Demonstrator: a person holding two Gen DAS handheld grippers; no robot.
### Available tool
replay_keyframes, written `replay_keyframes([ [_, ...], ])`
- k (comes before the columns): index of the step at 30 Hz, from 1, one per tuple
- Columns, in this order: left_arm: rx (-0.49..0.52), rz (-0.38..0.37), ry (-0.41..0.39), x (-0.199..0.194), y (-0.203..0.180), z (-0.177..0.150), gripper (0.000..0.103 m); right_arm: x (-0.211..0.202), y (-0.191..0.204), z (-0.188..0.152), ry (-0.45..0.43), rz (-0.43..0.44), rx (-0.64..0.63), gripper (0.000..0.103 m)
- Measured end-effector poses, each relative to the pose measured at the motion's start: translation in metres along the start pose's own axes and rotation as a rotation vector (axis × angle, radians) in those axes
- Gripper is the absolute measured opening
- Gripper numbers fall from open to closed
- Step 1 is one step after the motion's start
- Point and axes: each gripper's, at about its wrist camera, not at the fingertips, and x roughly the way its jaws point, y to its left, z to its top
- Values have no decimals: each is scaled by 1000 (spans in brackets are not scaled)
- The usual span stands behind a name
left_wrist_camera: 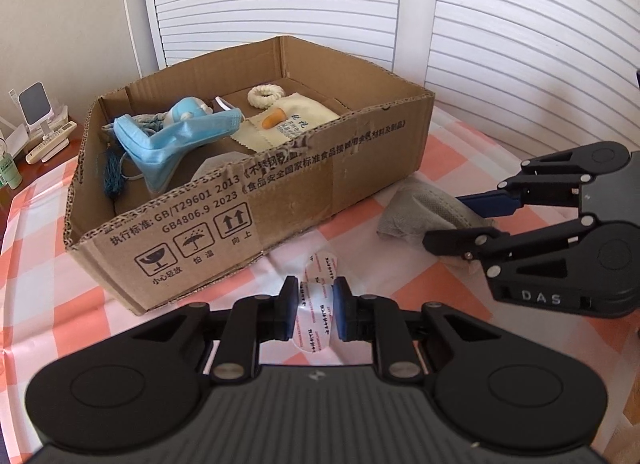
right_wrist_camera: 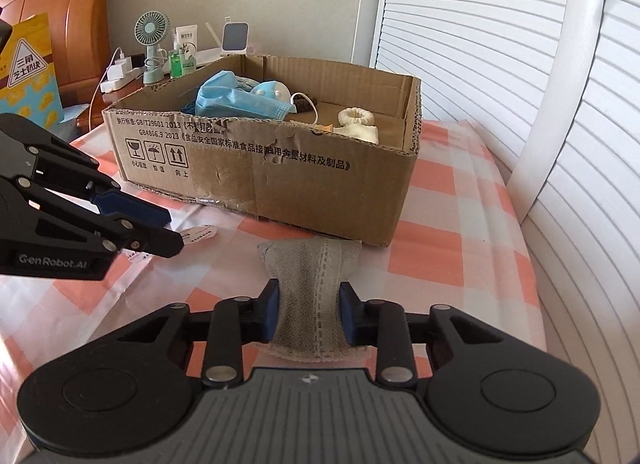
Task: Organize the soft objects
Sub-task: 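Carry the white patch into the box and open the left gripper while the right gripper carries the grey cloth, then lower the grey cloth into the box and open the right gripper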
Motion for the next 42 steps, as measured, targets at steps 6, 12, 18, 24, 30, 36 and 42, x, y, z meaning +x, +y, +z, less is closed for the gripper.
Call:
replay_keyframes([
  [6, 16, -20, 10, -16, 2, 0, 17, -16, -2, 3, -16, -2, -10, 31],
  [12, 40, -42, 13, -36, -1, 5, 17, -37, 0, 10, -42, 8, -30, 31],
  [18, 52, -64, -18, -58, 0, 20, 17, -61, 0, 20, -89, 21, -46, 31],
  [24, 57, -32, -100, -75, 10, 51, 17, -74, 0, 35, -135, 16, -52, 31],
  [30, 40, 8, -142, -51, 24, 95, 21, -76, -2, 47, -155, 5, -46, 31],
  [36, -27, 112, -157, -16, 39, 107, 79, -73, -3, 51, -156, 9, -29, 31],
  [42, -73, 114, -184, -41, 46, 83, 94, -66, -5, 59, -148, 6, -19, 31],
])
